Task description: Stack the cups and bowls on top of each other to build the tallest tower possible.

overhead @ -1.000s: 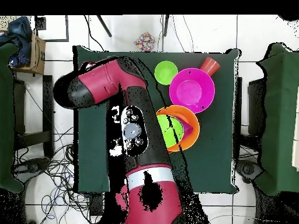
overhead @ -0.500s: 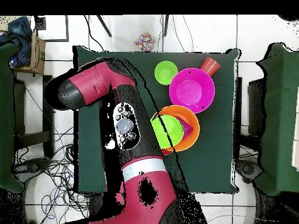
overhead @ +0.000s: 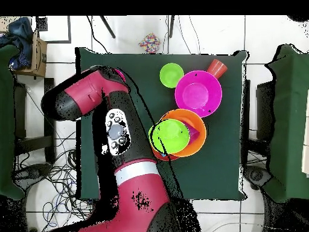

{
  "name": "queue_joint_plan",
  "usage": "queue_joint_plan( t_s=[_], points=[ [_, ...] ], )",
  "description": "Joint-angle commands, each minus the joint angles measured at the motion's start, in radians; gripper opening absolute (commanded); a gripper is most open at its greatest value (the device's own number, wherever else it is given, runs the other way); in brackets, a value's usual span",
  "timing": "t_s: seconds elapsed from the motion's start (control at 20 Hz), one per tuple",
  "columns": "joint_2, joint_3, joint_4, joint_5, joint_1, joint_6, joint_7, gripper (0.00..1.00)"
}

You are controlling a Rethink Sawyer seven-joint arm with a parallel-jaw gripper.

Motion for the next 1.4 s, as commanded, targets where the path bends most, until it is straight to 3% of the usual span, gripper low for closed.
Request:
queue_joint_plan(
  t_s=[0.05,0.2,0.4,0.5,0.65,1.4],
  points=[
    [0.074,-0.061,0.046,-0.188,0.076,-0.052,-0.131,1.0],
    [0.074,-0.086,0.038,-0.244,0.098,-0.087,-0.126,1.0],
    [0.041,0.003,0.079,-0.289,0.042,-0.094,-0.369,1.0],
    [0.036,0.063,0.096,-0.278,-0.003,-0.06,-0.494,1.0],
    [0.03,0.113,0.111,-0.271,-0.041,-0.032,-0.581,1.0],
    [0.075,-0.032,0.008,-0.345,0.01,-0.064,-0.446,1.0]
  ],
)
